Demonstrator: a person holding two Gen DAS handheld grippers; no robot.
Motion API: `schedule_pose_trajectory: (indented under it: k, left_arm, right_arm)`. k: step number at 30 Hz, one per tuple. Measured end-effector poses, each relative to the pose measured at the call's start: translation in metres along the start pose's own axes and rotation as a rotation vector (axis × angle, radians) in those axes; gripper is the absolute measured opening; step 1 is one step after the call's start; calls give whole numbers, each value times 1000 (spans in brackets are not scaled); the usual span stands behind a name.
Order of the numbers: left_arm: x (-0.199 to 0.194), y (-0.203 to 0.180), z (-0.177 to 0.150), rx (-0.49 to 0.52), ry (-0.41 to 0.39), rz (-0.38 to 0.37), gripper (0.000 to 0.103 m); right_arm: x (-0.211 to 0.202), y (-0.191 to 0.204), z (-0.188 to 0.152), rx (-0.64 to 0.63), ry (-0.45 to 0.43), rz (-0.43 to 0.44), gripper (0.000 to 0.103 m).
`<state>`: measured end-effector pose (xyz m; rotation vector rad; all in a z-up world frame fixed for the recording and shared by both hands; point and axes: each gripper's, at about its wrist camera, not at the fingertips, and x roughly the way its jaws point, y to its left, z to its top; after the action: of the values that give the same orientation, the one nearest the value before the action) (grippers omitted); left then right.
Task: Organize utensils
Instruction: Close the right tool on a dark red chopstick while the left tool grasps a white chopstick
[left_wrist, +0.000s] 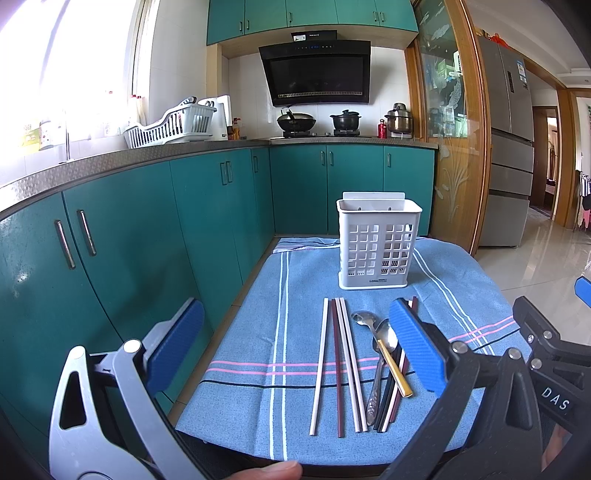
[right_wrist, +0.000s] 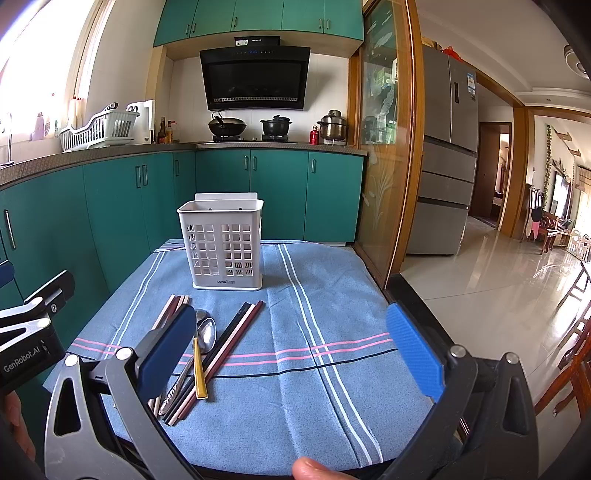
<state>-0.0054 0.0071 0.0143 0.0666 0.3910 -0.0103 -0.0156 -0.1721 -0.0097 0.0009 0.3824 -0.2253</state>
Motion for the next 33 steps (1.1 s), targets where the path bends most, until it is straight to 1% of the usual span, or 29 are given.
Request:
schedule_pose_trajectory:
  k: [11,14,15,18,20,21,22,23,24,25,26,28,30,32,33]
  left_arm:
    - [3,-2,-3,1,8,-1,99]
    - [11,0,-5,5,29,-4,99]
    - [17,2,-6,1,45,-3,99]
    - [37,12,-10,-19,106,5,99]
    - [58,22,-14,-48,176,2,99]
    - [67,25,-15,-57,208,-1,99]
    - [76,28,-17,-63,237,-8,99]
    - [89,30,-18,-62,272,-7,99]
    - [99,29,-19,-48,299,-1,97]
    - [109,27,-20,-28,323,0,91]
    - [122,24,-21,-2,350,-9,88]
    - [145,18,-22,37,398,-23,78]
    - [168,9,-22,73,448,-67,74]
    - [189,-1,-23,117,487,-78,73]
    - [194,-5,-23,128,493,-78,73]
  right_arm:
    - [0,2,-4,-1,8,-1,100]
    - [12,0,-4,-30,32,-46,100]
    - [19,-3,-4,-40,55,-60,100]
    - [51,-17,-8,-32,182,-64,100]
    - [73,-24,-12,-27,261,-63,100]
    - [85,-28,-14,-21,296,-37,100]
    - [94,-29,-15,-13,319,-12,95]
    - [106,-31,-16,-1,349,3,88]
    - [116,-31,-18,5,375,7,84]
    - [129,-32,-20,14,409,14,70]
    - [144,-32,-21,25,448,34,59]
    - [167,-31,-20,49,493,81,53]
    - [193,-27,-17,65,537,131,53]
    - [213,-22,-13,83,576,163,53]
    - [225,-18,-10,89,596,179,53]
